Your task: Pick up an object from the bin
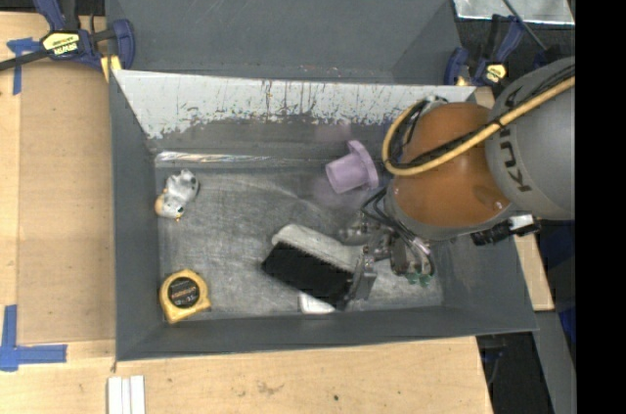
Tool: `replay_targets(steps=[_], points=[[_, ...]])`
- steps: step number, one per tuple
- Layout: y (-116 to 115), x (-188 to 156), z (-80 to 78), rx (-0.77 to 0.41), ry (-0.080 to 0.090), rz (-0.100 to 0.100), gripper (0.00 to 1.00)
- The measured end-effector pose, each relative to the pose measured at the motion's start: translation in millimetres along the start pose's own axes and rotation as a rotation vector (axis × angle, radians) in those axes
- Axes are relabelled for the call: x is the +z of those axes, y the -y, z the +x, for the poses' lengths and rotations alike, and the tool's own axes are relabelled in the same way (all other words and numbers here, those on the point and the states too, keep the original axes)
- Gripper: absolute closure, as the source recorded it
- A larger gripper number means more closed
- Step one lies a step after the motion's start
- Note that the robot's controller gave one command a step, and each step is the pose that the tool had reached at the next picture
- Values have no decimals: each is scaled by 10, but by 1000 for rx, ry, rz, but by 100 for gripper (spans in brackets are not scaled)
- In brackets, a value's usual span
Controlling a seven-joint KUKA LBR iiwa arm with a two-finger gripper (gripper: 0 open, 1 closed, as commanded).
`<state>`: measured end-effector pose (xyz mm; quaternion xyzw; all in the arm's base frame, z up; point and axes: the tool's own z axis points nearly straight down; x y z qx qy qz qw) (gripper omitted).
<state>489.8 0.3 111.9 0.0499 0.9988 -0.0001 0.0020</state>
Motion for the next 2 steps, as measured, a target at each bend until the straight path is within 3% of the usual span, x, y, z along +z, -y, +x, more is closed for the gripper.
replay_targets(steps=[2], points=[[4, -319, 17, 0, -9, 1, 100]])
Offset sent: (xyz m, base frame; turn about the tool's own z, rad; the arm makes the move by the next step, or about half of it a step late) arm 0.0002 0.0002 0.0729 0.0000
